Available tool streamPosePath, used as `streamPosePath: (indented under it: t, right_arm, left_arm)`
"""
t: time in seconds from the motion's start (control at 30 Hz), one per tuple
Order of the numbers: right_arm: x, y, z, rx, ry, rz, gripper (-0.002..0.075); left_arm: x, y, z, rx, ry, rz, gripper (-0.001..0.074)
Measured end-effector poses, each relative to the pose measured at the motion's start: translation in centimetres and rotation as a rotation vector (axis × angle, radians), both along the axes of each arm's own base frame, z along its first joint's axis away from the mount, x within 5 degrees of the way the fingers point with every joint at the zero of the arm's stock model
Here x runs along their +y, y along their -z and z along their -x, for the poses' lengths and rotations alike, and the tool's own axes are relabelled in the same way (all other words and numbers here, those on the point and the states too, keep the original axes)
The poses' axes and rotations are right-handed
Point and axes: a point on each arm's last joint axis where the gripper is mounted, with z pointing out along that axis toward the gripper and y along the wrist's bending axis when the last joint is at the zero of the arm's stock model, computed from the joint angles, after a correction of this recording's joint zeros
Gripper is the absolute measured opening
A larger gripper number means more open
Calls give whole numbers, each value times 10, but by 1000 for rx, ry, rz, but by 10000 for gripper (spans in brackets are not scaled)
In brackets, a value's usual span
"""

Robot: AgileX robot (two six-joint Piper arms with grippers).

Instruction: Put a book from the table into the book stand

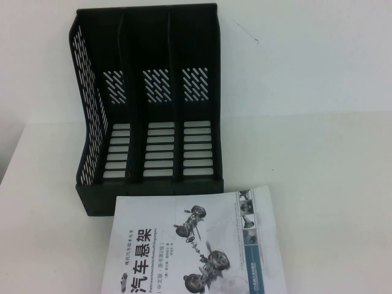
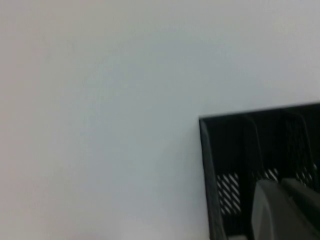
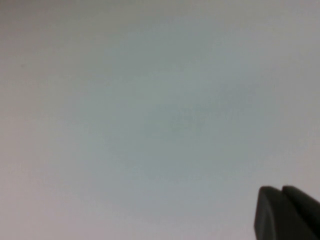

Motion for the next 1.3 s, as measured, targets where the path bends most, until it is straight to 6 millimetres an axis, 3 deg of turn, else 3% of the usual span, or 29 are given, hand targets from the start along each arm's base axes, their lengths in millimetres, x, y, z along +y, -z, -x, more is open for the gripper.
streamPosePath:
  t: [0.17,0.4,0.67,0.93,1.0,1.13,1.3]
  right_arm:
    - [4,15,-17,377,-28,40,-2]
    - [21,-1,-28,865,-149,284,-1]
    - [36,0,-66,1412,-398,235,-1]
    - [51,24,-110,1635,-600,-59,-2]
    - [57,29,-121,1667,-687,-46,-1]
    - [68,34,-144,1680,-821,9,-1]
    - [86,41,-173,1705,-873,117,-1]
  left_arm:
    - [-3,10,-9,153,43,48,-3]
    - [-9,15,-34,406,100,116,-3]
    - [-15,23,-60,608,130,155,-3]
    - [-16,20,-63,586,137,159,-3]
    - [-16,23,-63,621,142,167,-3]
    - [-21,35,-69,812,151,268,-3]
    - [-31,43,-90,1108,174,324,-3]
